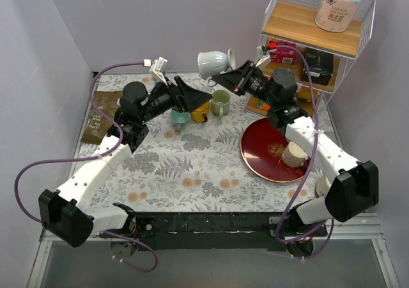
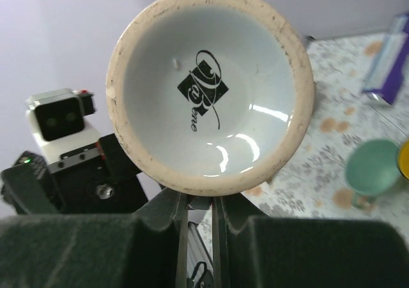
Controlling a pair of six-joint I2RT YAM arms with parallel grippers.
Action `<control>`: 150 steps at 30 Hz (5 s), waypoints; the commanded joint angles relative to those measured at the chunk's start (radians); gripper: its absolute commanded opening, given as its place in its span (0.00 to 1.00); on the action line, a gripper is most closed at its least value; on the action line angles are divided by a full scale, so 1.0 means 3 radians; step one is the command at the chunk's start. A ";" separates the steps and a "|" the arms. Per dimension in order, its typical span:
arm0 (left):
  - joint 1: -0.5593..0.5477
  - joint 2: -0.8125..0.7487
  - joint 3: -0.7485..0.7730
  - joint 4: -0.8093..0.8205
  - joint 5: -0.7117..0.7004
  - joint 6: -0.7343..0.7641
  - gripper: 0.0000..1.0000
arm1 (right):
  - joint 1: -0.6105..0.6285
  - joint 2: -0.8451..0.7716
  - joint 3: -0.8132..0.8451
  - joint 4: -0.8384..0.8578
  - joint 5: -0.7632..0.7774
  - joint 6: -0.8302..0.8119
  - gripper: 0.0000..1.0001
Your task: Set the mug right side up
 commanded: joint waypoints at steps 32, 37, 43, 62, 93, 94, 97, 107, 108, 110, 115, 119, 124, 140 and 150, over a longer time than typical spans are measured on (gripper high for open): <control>0.0014 0.0317 0.0455 0.2238 0.0174 -0.1030 0.53 | 0.0118 0.0023 0.0500 0.2248 -0.0645 0.0680 0.01; 0.0014 0.0353 0.0471 0.2264 0.0179 -0.1070 0.43 | 0.0133 0.0053 0.0469 0.2253 -0.0650 0.0696 0.01; 0.0014 0.0368 0.0465 0.2244 0.0179 -0.1086 0.42 | 0.0159 0.0089 0.0474 0.2197 -0.0635 0.0650 0.01; 0.0014 0.0338 0.0476 0.2060 0.0082 -0.0918 0.00 | 0.0281 0.0105 0.0474 0.1680 -0.0635 0.0231 0.01; 0.0014 -0.0322 0.0620 -0.1499 -0.3024 0.0611 0.00 | 0.0271 0.0340 0.0024 -0.0574 -0.0820 -0.0065 0.66; 0.0014 -0.0377 0.0523 -0.1509 -0.3139 0.0627 0.00 | 0.0276 0.0330 0.0045 -0.0626 -0.0799 -0.0091 0.66; 0.0014 -0.0516 0.0093 -0.1403 -0.3405 0.0688 0.00 | 0.0276 0.0330 0.0065 -0.0764 -0.0753 -0.0158 0.66; 0.0019 -0.0353 -0.0746 -0.0774 -0.3794 0.0658 0.00 | 0.0256 0.0309 0.0076 -0.0902 -0.0732 -0.0174 0.63; 0.0029 -0.0241 -0.0772 -0.0682 -0.3794 0.0658 0.00 | 0.0256 0.0289 0.0065 -0.0907 -0.0727 -0.0179 0.63; 0.0085 -0.0108 -0.0833 -0.0580 -0.3769 0.0668 0.00 | 0.0235 0.0274 0.0045 -0.0912 -0.0722 -0.0184 0.62; 0.0198 0.0225 -0.1109 0.0248 -0.3564 0.0959 0.00 | 0.0205 0.0176 -0.0001 -0.0969 -0.0707 -0.0214 0.62; 0.0285 0.0455 -0.1165 0.0612 -0.3437 0.1143 0.00 | 0.0164 0.0054 -0.0057 -0.1050 -0.0666 -0.0260 0.62; 0.0310 0.0710 -0.1237 0.1077 -0.3263 0.1338 0.00 | 0.0103 -0.0043 -0.0149 -0.1122 -0.0645 -0.0260 0.62; 0.0310 0.1217 -0.1365 0.1375 -0.3390 0.1394 0.10 | -0.0015 -0.0100 -0.0063 -0.1454 -0.0635 -0.0347 0.62; 0.0305 0.1039 -0.1350 0.1124 -0.3278 0.1241 0.56 | -0.0097 -0.0039 0.0075 -0.2103 -0.0293 -0.0531 0.62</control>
